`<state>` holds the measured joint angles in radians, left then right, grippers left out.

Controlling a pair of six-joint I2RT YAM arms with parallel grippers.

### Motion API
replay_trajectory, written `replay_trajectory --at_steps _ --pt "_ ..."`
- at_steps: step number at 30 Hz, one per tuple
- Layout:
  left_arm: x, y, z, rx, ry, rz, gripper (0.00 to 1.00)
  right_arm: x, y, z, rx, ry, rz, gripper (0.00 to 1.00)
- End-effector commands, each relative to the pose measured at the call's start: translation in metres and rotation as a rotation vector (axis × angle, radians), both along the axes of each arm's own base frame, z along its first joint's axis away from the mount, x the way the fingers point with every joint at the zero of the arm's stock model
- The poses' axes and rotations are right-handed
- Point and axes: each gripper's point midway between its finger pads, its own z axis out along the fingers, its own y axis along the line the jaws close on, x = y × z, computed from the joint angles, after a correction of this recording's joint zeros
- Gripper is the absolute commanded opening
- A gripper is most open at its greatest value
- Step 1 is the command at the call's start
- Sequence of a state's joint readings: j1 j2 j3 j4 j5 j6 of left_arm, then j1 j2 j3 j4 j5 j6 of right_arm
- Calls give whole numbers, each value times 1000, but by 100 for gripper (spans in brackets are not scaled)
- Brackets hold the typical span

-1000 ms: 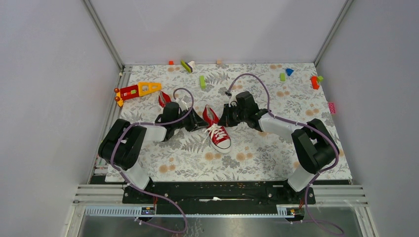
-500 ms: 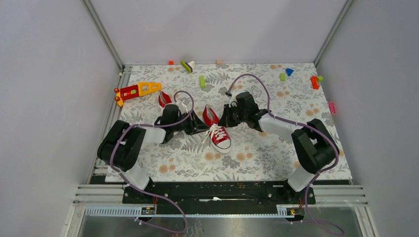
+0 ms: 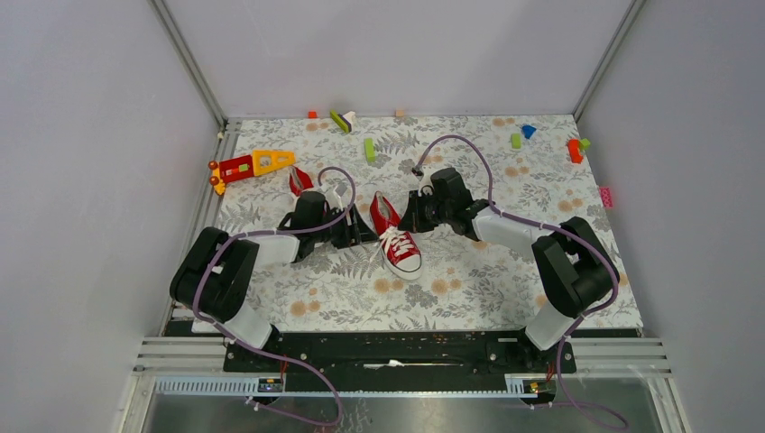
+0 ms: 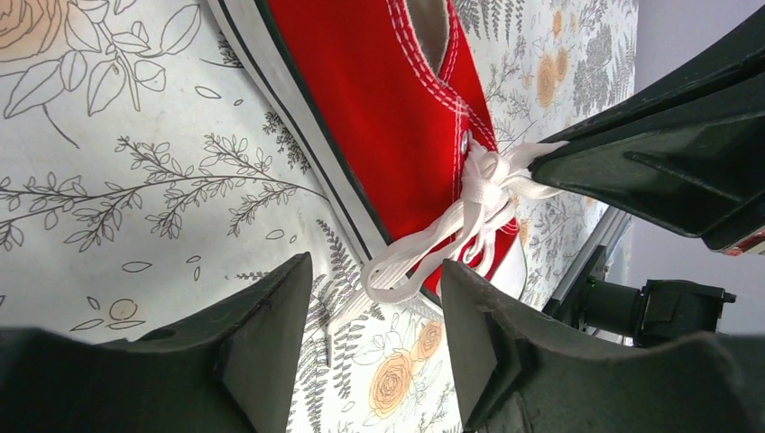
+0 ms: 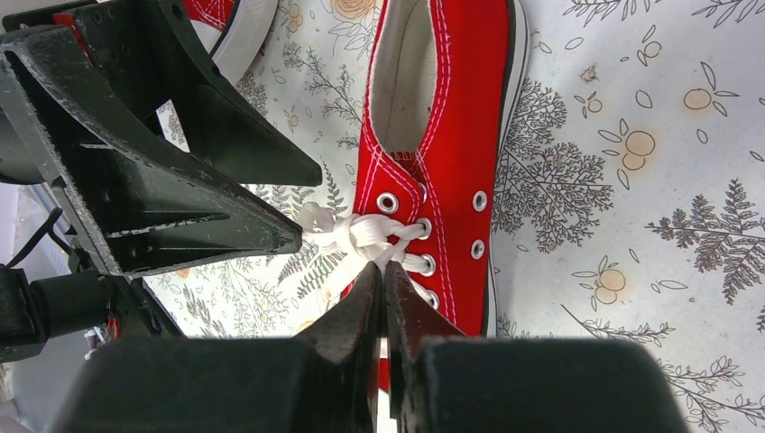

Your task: Tie the shoes

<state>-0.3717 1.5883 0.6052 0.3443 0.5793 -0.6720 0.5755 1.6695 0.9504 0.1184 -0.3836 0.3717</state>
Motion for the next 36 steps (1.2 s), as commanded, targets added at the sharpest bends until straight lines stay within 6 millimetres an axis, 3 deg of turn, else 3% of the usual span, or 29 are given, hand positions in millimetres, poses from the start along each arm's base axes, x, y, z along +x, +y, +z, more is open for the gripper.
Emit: replay_trajectory --at_steps 1,14,17,21,29,36 --pt "10 -2 8 -1 -76 -37 55 1 6 14 34 -37 11 0" --pt "4 -26 23 -169 -40 -140 53 1 6 14 36 -37 11 0" --pt "4 -27 24 -177 -41 -149 45 0 7 13 35 -36 12 0" --pt "4 -27 28 -181 -54 -150 23 0 7 13 36 -33 14 0" --pt "0 -27 31 -185 -38 -156 1 1 7 14 37 -34 10 0" --pt "1 -15 21 -81 -17 -111 0 9 -7 5 -3 -14 -91 0"
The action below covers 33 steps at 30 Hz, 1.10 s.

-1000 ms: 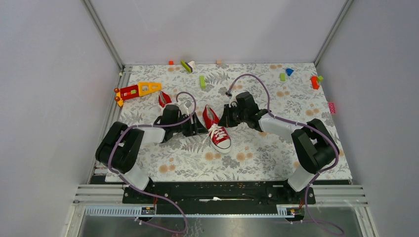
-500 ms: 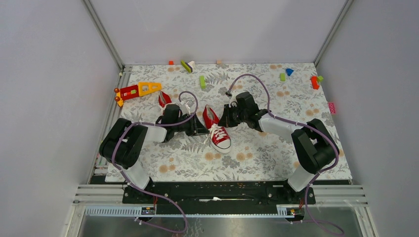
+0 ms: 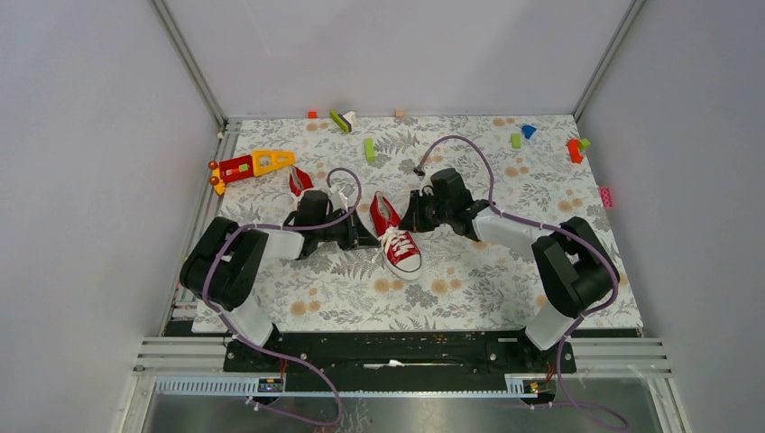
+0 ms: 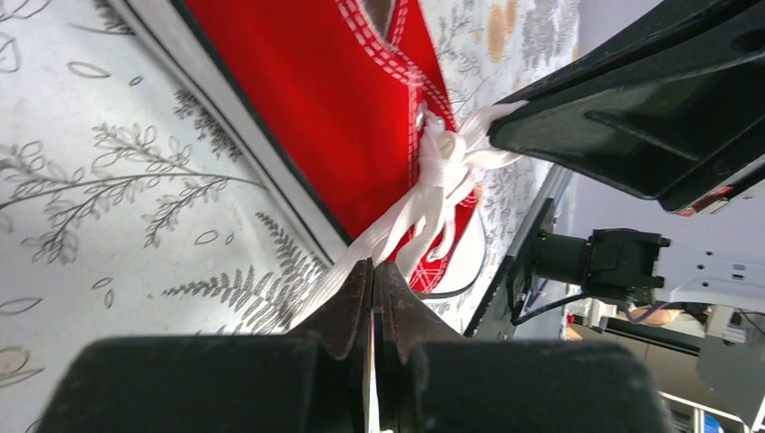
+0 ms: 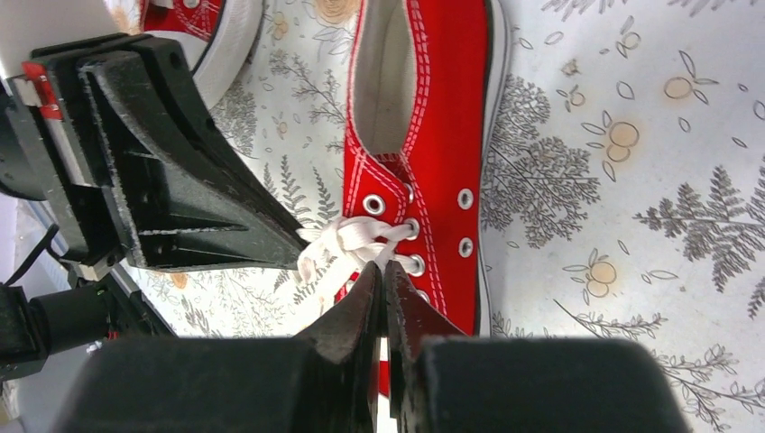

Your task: Tie the shoes

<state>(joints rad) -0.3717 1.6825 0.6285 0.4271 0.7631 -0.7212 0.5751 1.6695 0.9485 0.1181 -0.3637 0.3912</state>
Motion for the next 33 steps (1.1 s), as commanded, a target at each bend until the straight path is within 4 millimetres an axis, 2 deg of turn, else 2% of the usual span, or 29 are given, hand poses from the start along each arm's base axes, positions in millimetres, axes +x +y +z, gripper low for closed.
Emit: replay_trajectory --at_steps 1,9,20,22,27,33 --pt "15 7 15 65 -84 29 0 9 -8 5 -4 -20 -80 0" --pt "20 22 -3 190 -59 85 0 16 -30 -13 -104 12 -180 0" --pt "28 36 -25 311 -16 142 0 25 -53 -28 -204 18 -278 0" --pt "30 41 -30 357 -12 160 0 28 -56 -30 -219 13 -293 0" --pt "30 56 -46 533 6 200 0 29 -78 -42 -326 28 -370 0" --pt "28 64 -52 665 5 215 0 33 -90 -48 -385 27 -435 0"
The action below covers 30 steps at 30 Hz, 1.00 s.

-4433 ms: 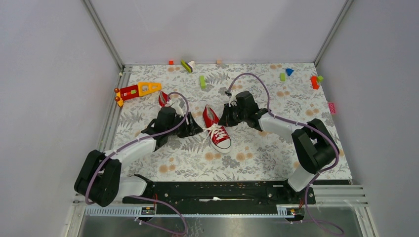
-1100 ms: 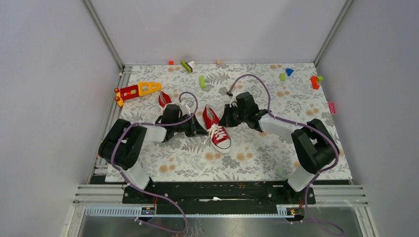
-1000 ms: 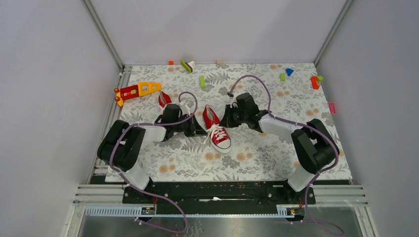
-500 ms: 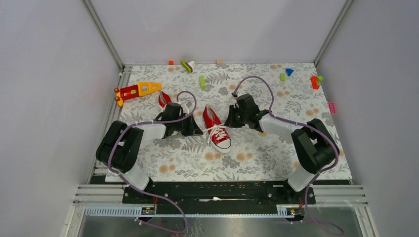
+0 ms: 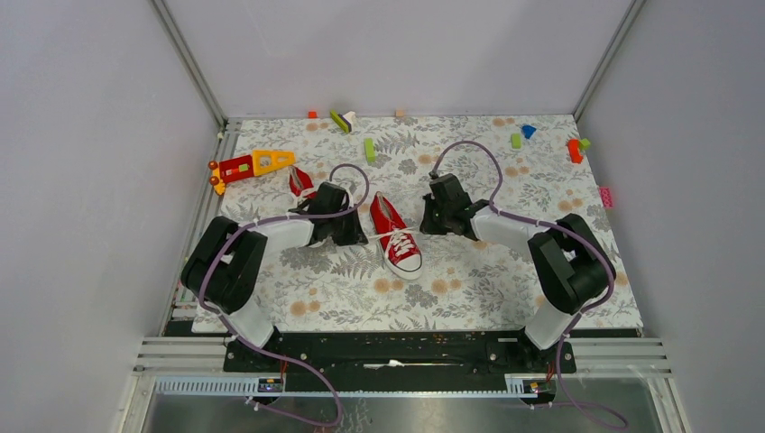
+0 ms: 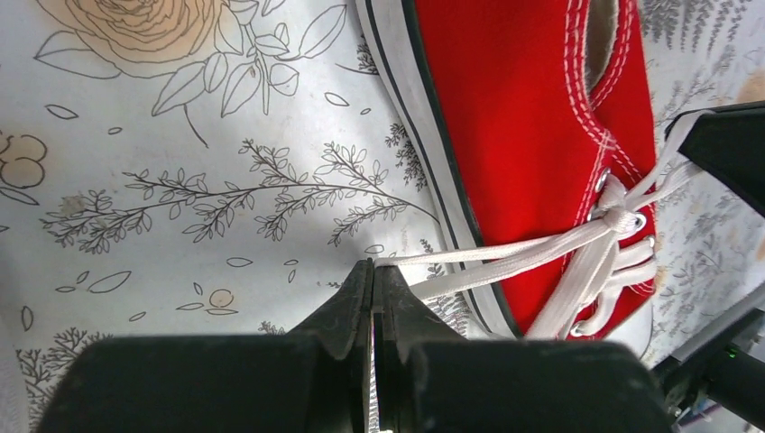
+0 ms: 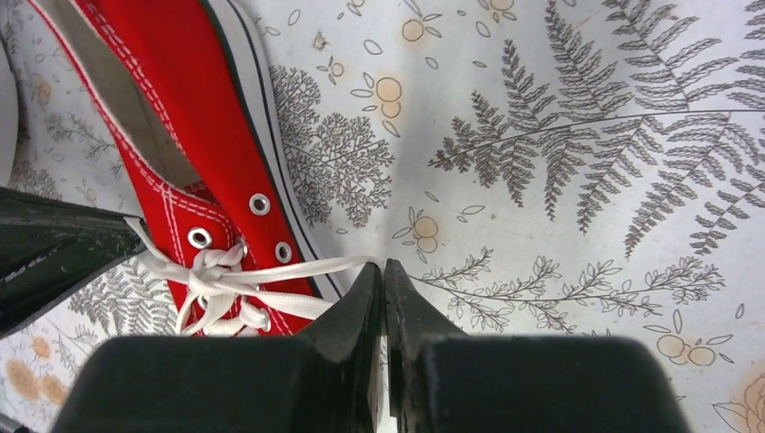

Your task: Tie the shoes

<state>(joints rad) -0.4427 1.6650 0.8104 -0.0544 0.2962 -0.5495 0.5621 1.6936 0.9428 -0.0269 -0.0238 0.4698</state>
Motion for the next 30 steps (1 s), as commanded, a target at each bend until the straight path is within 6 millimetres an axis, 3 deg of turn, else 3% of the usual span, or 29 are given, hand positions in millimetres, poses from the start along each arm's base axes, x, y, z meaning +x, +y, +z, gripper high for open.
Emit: replay_trajectory --at_steps 1,7,13,30 --pt "3 29 -16 215 7 57 0 17 -32 -5 -145 -27 -129 0" --pt "4 53 -19 400 3 119 0 21 -57 -5 -288 -75 -246 0" --pt "3 67 -12 578 -22 143 0 24 -68 -3 -390 -101 -304 0" --pt "4 68 0 801 -53 111 0 33 -81 14 -681 -195 -289 0"
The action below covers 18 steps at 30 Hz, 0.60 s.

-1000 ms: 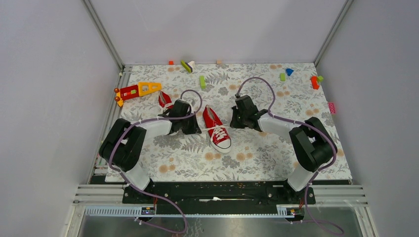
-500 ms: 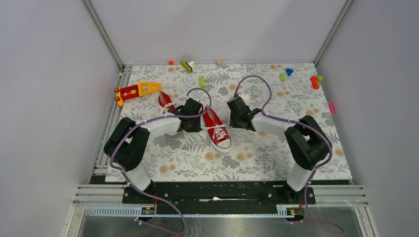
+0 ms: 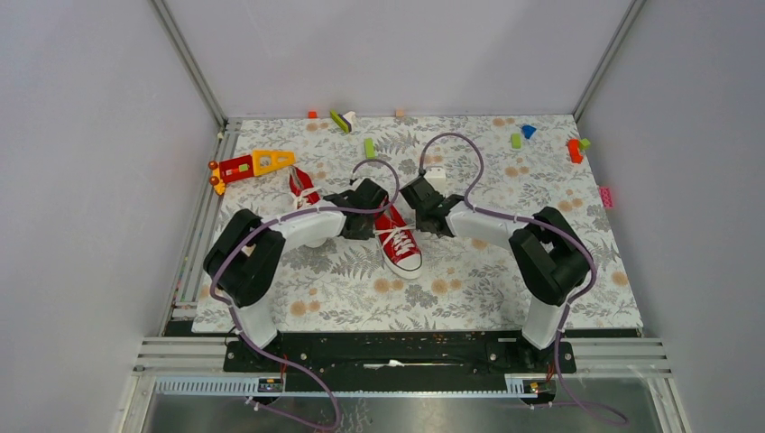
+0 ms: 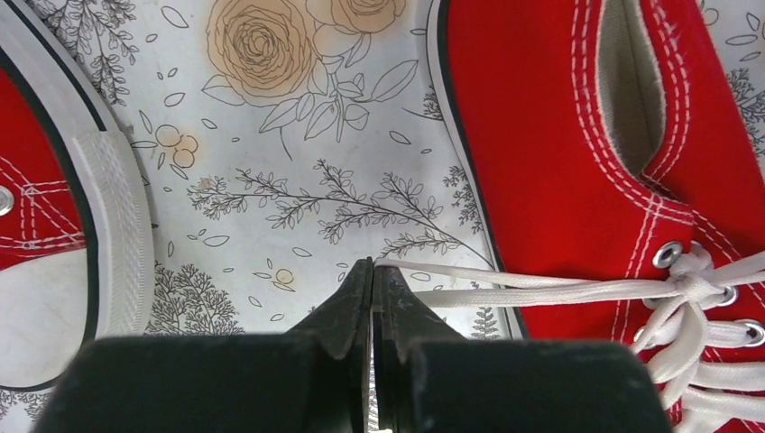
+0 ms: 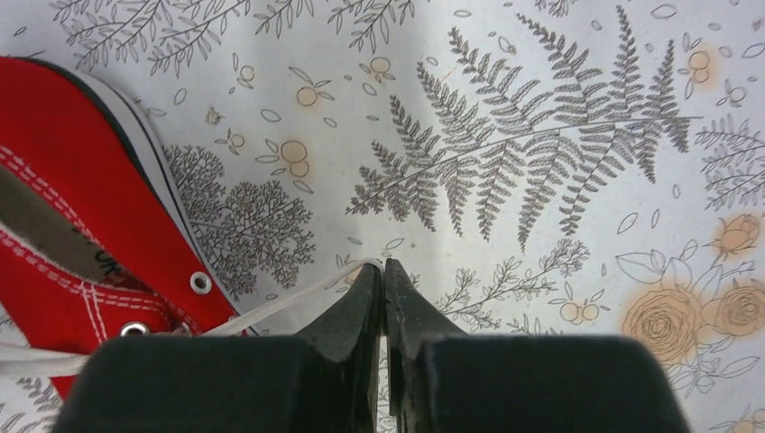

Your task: Tie the shoes

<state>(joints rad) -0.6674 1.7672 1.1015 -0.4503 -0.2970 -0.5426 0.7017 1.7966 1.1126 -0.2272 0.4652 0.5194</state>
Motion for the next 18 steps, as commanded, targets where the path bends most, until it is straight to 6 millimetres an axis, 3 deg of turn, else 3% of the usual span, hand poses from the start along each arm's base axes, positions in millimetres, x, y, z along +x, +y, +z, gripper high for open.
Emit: replay_trajectory --at_steps 1,18 --pt "-11 54 -7 262 46 43 0 15 -60 13 -330 -63 -102 0" --pt "-11 58 2 387 39 26 0 19 -50 27 -515 -111 -51 0"
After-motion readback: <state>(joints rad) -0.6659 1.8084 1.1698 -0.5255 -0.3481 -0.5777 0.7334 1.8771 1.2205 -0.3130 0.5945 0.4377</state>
